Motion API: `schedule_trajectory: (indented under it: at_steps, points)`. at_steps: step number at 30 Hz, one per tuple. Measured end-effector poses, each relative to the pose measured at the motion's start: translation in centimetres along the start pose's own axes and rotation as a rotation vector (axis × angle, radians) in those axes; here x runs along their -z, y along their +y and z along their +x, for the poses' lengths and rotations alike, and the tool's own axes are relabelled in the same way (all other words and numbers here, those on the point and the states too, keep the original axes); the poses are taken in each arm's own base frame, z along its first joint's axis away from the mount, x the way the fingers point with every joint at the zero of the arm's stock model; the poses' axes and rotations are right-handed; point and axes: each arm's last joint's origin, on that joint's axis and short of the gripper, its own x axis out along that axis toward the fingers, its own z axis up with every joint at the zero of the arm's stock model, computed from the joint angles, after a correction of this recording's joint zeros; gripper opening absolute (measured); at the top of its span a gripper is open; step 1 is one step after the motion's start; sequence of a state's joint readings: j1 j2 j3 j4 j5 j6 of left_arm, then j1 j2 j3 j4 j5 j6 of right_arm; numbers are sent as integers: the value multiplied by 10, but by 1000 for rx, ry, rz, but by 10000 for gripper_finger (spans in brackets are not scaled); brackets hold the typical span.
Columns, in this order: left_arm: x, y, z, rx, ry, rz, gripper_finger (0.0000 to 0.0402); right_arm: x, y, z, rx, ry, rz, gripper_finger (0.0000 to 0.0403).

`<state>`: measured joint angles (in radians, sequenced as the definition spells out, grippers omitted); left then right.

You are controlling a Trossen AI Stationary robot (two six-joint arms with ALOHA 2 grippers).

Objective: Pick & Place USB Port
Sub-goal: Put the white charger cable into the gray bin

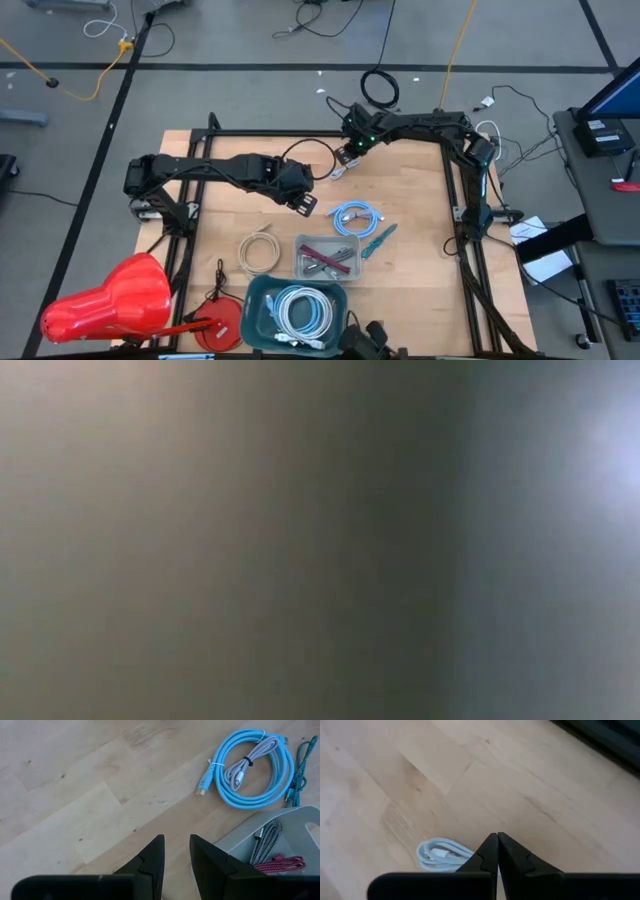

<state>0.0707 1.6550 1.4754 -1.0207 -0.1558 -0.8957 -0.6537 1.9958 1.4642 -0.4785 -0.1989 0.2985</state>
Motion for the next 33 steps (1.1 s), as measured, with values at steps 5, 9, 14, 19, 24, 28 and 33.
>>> schedule_trajectory:
  at_steps: [5, 9, 14, 19, 24, 28, 33]
  points:
    - [1, -1, 0, 2, 1, 7, 92, 10, 9, 6, 45, 54, -144, 0]
    - [4, -3, -1, 7, 5, 16, 92, 13, 19, 8, 22, 58, -318, 2]
    - [9, -7, -2, 14, 11, 26, 92, 16, 23, 4, -32, 90, -514, 41]
    - [14, -11, -3, 19, 14, 30, 92, 19, 22, 5, -28, 116, -562, 109]
    - [16, -12, -3, 21, 14, 33, 92, 16, 21, 5, 21, 87, -595, 157]
    - [16, -12, -3, 20, 13, 32, 92, 13, 18, 4, 19, 69, -604, 166]
    - [16, -12, -3, 21, 13, 31, 92, 16, 10, 15, 23, 115, -646, 151]
